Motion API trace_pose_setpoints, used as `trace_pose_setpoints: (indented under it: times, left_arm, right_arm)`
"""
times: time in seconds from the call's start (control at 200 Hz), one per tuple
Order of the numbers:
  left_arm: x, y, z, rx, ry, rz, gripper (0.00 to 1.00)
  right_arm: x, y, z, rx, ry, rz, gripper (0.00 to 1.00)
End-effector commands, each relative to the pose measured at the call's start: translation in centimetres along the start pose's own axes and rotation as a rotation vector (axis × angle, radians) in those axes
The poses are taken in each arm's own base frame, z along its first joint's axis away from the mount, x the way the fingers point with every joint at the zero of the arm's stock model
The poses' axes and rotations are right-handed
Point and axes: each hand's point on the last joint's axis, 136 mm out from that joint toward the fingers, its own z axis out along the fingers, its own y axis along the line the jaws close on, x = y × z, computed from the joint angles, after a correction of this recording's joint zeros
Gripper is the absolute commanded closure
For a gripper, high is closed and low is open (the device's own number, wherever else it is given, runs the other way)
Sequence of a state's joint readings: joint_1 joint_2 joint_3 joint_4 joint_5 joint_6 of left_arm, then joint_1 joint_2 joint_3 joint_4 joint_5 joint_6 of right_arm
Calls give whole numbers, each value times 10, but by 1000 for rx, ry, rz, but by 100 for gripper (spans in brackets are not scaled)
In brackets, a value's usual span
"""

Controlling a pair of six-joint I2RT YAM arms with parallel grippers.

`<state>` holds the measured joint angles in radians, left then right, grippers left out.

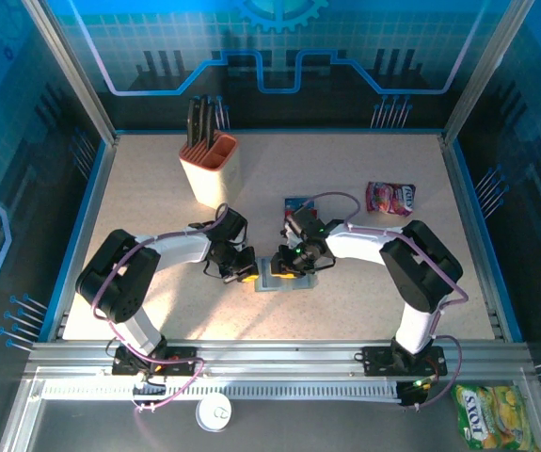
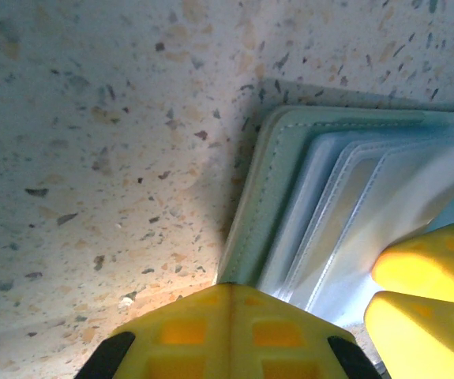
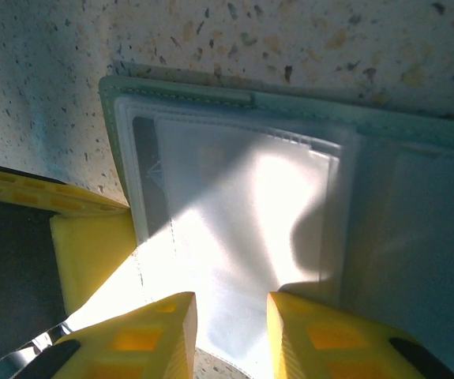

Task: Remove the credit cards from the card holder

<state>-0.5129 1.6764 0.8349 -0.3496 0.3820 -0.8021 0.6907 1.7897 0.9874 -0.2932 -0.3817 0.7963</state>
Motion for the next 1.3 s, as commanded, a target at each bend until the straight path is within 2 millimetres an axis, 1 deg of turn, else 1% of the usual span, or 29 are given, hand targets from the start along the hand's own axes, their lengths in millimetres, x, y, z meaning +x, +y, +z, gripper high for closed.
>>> trace_pose_setpoints:
  times: [0.0, 0.31, 0.455, 0.535, 0.645, 0.65, 0.665, 0.8, 0.915, 0.985, 1.12, 1.291]
  left_arm:
    - [9, 19, 4, -63, 31, -13, 100]
    - [6, 14, -3, -62, 13, -6, 100]
    - [2, 4, -10, -42, -6, 7, 100]
    - [0, -5, -15, -12, -18, 19, 96]
    - [-2, -14, -21, 19, -41, 25, 92]
    - [-3, -14, -22, 20, -43, 25, 91]
    - [-3, -15, -22, 24, -44, 26, 91]
    - [-4, -27, -26, 73, -56, 30, 85]
    - [-4, -35, -24, 111, -48, 29, 77]
    - [-4, -40, -20, 134, -38, 30, 75]
    - [-3, -46, -11, 158, -15, 25, 72]
    - [-2, -44, -3, 144, 1, 15, 71]
  right_arm:
    - [4, -8, -6, 12, -2, 8, 69]
    - [3, -6, -8, -30, -19, 5, 69]
    - [2, -8, -8, -61, -26, 21, 69]
    - [0, -8, -9, -80, -25, 31, 70]
    - [-4, -3, -10, -111, -34, 32, 70]
    - [-1, -7, -8, -105, -26, 40, 70]
    - [3, -11, -6, -101, -19, 47, 70]
    - [4, -14, -4, -137, -15, 72, 70]
    - [4, -18, -2, -157, -11, 90, 71]
    - [4, -19, 0, -170, -10, 101, 71]
    - [4, -22, 1, -197, -6, 123, 71]
    - [4, -24, 3, -253, 1, 160, 72]
